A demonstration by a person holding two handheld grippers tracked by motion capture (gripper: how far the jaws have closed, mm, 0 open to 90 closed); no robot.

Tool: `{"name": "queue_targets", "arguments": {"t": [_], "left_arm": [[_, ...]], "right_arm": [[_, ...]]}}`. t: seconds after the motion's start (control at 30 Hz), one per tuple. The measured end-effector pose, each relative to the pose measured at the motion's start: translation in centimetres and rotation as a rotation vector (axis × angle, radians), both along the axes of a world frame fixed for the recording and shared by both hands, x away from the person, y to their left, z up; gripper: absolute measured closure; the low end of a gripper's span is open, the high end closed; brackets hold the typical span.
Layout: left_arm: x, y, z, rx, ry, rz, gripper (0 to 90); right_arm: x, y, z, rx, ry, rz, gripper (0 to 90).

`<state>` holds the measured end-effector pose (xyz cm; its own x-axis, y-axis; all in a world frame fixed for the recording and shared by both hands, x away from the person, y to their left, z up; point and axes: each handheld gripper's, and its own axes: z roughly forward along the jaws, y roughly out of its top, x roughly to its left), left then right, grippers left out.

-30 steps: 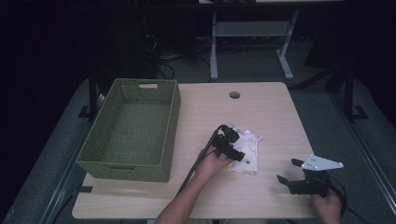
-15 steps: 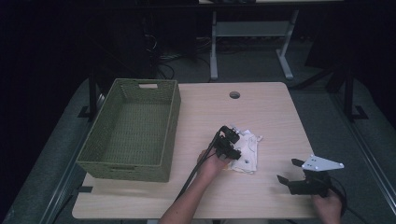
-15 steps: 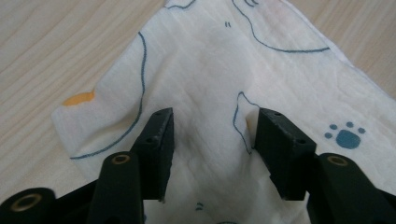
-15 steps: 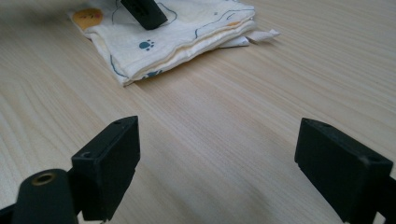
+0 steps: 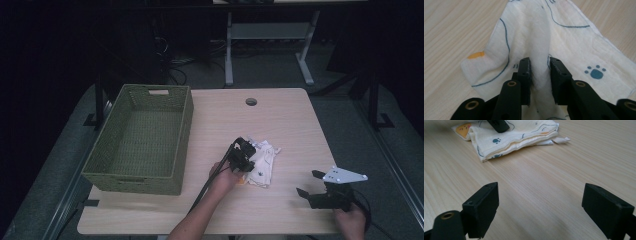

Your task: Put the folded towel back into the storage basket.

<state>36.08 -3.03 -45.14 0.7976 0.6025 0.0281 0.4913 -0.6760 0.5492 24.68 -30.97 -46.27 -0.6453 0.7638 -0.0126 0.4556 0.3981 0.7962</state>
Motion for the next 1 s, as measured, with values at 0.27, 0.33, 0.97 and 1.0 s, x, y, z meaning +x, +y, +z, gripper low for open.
{"name": "queue_targets", "arguments": {"t": [0.27, 0.33, 0.97, 1.0], "left_arm": [[0.4, 1.1, -0.1, -0.099, 0.075, 0.033, 80.9], [0.5, 1.6, -0.3, -0.147, 0.106, 0.039, 81.0], [0.8, 5.1, 2.9, -0.376, 0.214, 0.068, 82.0], [0.8, 5.1, 2.9, -0.376, 0.214, 0.068, 82.0]], "right_arm": [[0.0, 0.0, 0.0, 0.000, 0.001, -0.001, 13.7], [0.0, 0.0, 0.0, -0.005, 0.000, 0.002, 13.7], [-0.2, -0.2, 0.0, 0.010, 0.005, -0.006, 13.7], [-0.3, -0.2, 0.0, 0.012, 0.005, -0.006, 13.7]]}}
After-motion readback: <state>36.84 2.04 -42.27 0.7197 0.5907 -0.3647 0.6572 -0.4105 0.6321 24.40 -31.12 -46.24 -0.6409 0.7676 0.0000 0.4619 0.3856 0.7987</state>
